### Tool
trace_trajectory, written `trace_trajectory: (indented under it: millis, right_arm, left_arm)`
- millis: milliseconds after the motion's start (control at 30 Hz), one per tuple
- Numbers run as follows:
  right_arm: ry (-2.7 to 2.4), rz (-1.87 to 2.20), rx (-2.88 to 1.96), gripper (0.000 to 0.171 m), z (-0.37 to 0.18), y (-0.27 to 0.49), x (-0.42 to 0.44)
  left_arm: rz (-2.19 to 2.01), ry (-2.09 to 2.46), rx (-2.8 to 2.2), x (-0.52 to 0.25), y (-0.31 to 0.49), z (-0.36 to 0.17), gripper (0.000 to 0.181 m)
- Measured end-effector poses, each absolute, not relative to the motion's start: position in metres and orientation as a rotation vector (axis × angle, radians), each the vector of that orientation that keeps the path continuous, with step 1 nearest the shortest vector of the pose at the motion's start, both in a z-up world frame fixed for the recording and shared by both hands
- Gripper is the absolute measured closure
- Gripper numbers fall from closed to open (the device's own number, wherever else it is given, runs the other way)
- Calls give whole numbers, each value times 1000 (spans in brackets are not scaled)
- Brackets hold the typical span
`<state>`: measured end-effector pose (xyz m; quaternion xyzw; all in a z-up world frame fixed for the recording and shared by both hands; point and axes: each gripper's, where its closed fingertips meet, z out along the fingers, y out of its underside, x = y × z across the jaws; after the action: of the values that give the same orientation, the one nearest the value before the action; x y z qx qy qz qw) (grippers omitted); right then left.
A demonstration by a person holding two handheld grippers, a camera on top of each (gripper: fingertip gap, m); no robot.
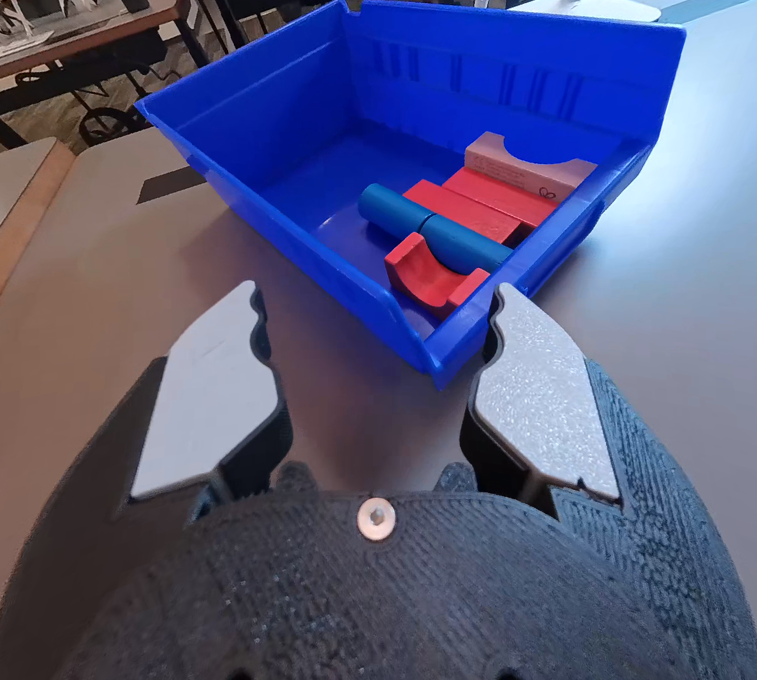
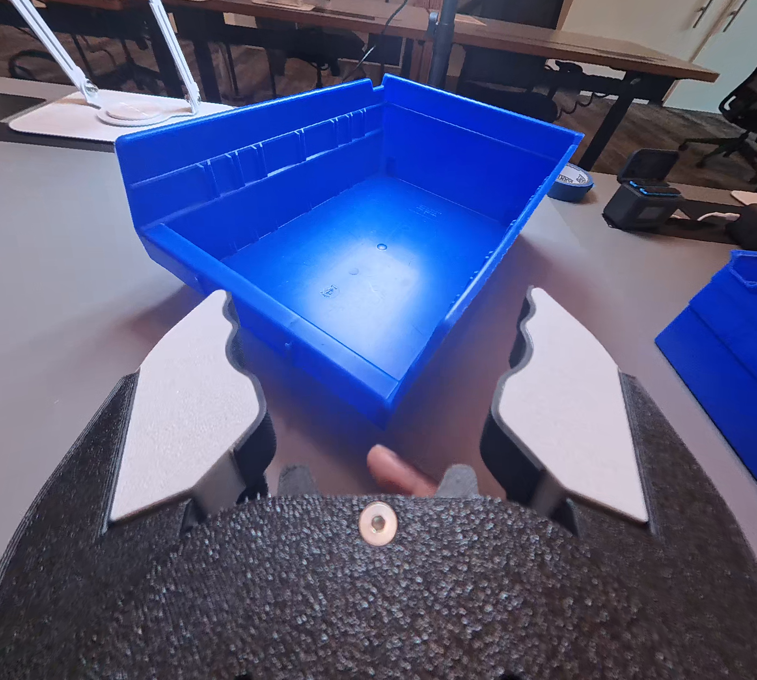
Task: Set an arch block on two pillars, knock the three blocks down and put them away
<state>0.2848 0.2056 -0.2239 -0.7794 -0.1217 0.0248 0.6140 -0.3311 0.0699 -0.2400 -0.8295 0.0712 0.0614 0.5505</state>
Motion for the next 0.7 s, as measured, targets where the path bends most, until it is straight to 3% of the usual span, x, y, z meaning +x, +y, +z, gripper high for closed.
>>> trace_trajectory:
  millis: [333, 500, 700]
  right_arm:
    - [-416, -4, -1415, 55, -159, 175, 254]
    - [-607, 101, -1370, 55, -157, 160, 199]
    - [-784, 361, -1401, 60, -142, 158, 125]
  left_arm:
    - [139, 139, -1716, -326, 64, -191, 67]
    - [90, 268, -1694, -289, 66, -187, 62]
    - [14, 490, -1659, -219, 76, -174, 69]
